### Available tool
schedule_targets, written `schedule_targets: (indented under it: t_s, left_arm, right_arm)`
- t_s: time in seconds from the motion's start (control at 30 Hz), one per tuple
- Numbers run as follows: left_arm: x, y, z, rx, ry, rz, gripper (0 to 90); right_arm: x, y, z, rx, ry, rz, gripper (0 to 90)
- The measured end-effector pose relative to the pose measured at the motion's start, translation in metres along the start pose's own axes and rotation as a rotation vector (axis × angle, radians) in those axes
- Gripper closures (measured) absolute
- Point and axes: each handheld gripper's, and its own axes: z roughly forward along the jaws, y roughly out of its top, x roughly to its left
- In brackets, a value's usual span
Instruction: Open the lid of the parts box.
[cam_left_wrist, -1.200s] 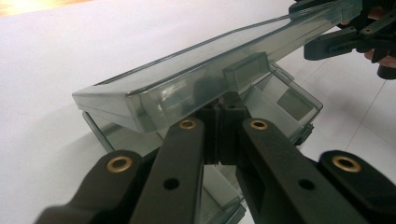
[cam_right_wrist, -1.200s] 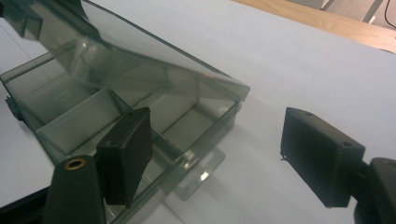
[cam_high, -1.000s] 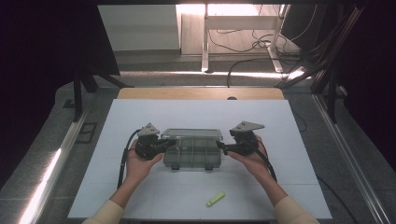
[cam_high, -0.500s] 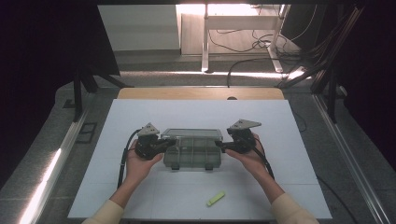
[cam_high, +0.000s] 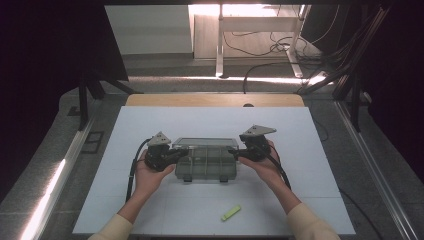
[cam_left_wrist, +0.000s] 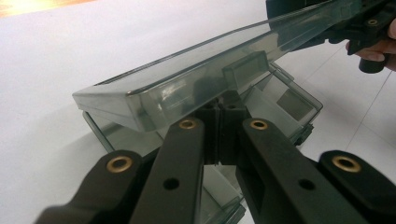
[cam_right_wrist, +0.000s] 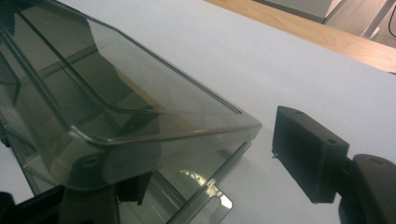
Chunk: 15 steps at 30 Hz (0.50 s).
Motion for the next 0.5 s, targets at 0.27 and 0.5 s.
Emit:
schedule_targets:
  t_s: [0.27,0.5]
  left_arm:
    - [0.0,0.0,0.0,0.001,0.0,0.001,89.5]
    - [0.0002,-0.0002,0.0003,0.003,-0.001,0.002,89.6]
  right_arm:
    - [0.0011,0.0029,0.0031,-0.009,0.005,-0.004,35.5]
    - [0.0012,0.0053,0.0043,-0.024,0.001,-0.008,37.5]
